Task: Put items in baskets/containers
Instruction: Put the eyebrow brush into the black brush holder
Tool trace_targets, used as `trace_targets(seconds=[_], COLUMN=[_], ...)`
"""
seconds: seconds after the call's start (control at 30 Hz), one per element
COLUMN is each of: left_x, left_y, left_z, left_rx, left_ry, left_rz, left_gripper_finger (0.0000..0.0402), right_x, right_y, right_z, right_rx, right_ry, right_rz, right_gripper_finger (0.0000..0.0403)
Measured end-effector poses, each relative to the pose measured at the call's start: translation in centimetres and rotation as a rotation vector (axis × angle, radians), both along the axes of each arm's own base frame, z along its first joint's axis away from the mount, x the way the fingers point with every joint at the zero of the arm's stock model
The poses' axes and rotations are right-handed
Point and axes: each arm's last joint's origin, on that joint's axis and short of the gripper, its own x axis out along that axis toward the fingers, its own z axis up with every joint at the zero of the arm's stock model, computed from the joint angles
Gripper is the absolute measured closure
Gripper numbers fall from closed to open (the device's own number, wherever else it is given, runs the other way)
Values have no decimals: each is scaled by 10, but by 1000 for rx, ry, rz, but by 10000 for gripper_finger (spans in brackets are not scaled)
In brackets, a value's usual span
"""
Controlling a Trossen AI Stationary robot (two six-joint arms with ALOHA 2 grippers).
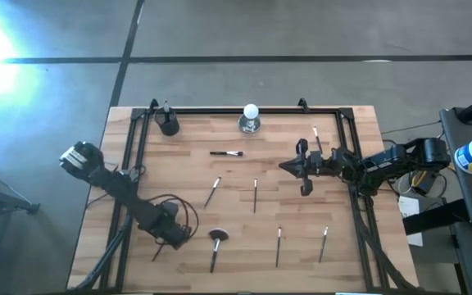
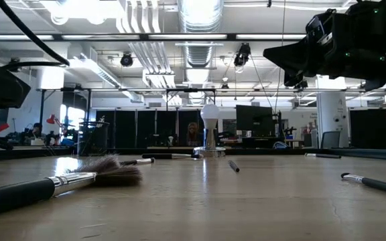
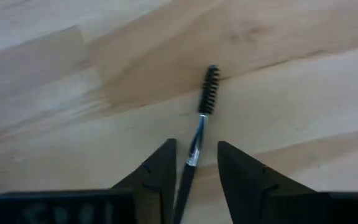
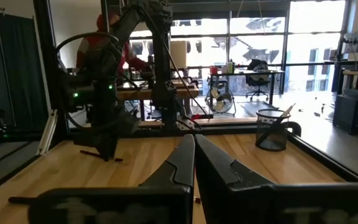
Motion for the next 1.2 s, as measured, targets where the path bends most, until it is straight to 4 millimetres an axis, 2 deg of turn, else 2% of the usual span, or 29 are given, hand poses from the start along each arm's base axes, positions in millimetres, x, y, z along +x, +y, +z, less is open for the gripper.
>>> trace_targets(seconds=[0.27,0.4,0.5,0.8,1.07,1.2], left_x=[-7,-6,-5,0,3,6], left_y=[1,1,2,15,28,39], left_z=[-8,-5,3,47,79,96], left_rx=[13,22,55,239,522,660], left_ry=[3,-15,-53,-381,-656,-726], left_rz=[41,38,35,73,56,36], left_gripper_finger=[384,394,394,394,395,395], right_x=[0,0,0,0,0,0], right_y=[0,0,0,0,0,0], right_z=[0,0,0,0,0,0], right_rx=[-3,-4,-7,-6,-6,-6], right_ry=[0,0,0,0,-1,-1], right_rz=[-3,-4,-4,-5,-5,-5], right_gripper_finger=[394,394,394,394,394,394])
